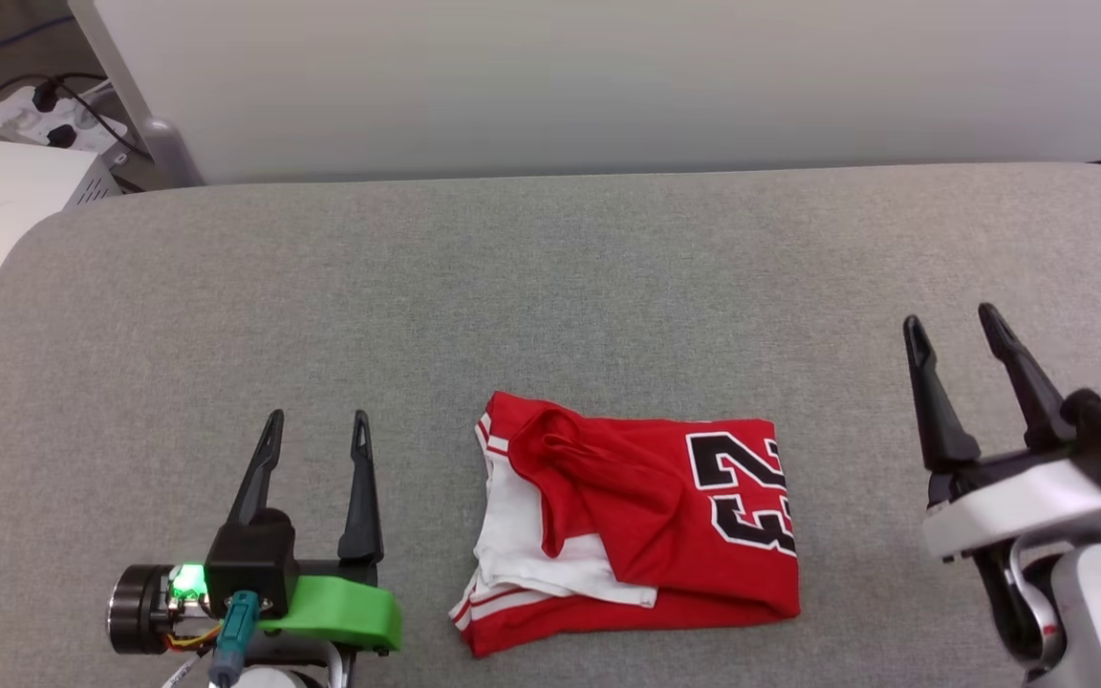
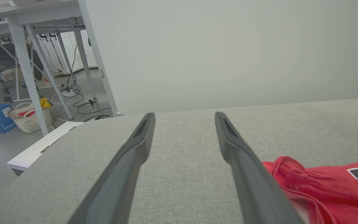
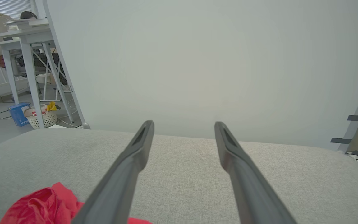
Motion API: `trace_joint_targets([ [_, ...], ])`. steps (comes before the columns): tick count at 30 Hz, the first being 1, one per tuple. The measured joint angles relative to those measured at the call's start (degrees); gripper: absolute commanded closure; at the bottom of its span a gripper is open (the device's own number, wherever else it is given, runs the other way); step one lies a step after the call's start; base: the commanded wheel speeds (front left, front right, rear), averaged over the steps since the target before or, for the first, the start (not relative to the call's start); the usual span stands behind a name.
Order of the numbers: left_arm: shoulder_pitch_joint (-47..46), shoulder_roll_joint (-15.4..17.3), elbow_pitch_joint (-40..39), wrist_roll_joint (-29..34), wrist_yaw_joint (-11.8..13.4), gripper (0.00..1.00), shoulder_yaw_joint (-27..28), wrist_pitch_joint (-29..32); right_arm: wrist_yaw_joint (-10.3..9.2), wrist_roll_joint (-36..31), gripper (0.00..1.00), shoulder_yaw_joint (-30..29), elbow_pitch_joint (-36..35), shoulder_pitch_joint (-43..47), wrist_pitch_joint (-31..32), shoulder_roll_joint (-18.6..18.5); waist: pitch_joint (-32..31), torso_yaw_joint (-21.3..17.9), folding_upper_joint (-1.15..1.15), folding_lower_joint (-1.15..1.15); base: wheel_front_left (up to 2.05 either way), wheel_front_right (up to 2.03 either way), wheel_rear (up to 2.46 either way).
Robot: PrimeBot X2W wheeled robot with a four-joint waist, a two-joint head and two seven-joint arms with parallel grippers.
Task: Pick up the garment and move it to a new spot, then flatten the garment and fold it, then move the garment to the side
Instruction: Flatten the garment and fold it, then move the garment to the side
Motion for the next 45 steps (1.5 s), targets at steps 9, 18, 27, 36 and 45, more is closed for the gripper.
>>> trace_joint_targets([
  [9,2.29,0.26,-0.31,-0.09,-0.45,0.0,0.33,0.0,0.0,-2.9,0.0,-4.99,-4.76,9.7,-0.13,4.94,-1.32,0.43,0.0,0.0,0.0,0.0,0.0],
  [18,3.34,0.26,0.27,-0.1,-0.65,0.0,0.46,0.0,0.0,-5.26,0.0,-5.63,-5.55,15.18,-0.12,5.67,-2.26,1.51,0.0,0.0,0.0,0.0,0.0],
  [27,3.5,0.25,0.79,-0.09,-0.68,0.0,0.48,0.0,0.0,-6.48,0.0,-5.0,-5.55,15.75,-0.12,5.63,-2.55,2.07,0.0,0.0,0.0,0.0,0.0],
  [36,3.47,0.2,1.09,-0.09,-0.69,0.0,0.55,0.0,0.0,-7.05,0.0,-6.43,-6.2,11.16,-0.12,3.02,-1.88,2.4,0.0,0.0,0.0,0.0,0.0],
  [45,3.12,0.15,1.1,-0.08,-0.78,0.0,0.52,0.0,0.0,2.89,0.0,1.58,-6.54,-4.16,18.05,-9.37,-0.01,2.98,0.0,0.0,0.0,0.0,0.0],
])
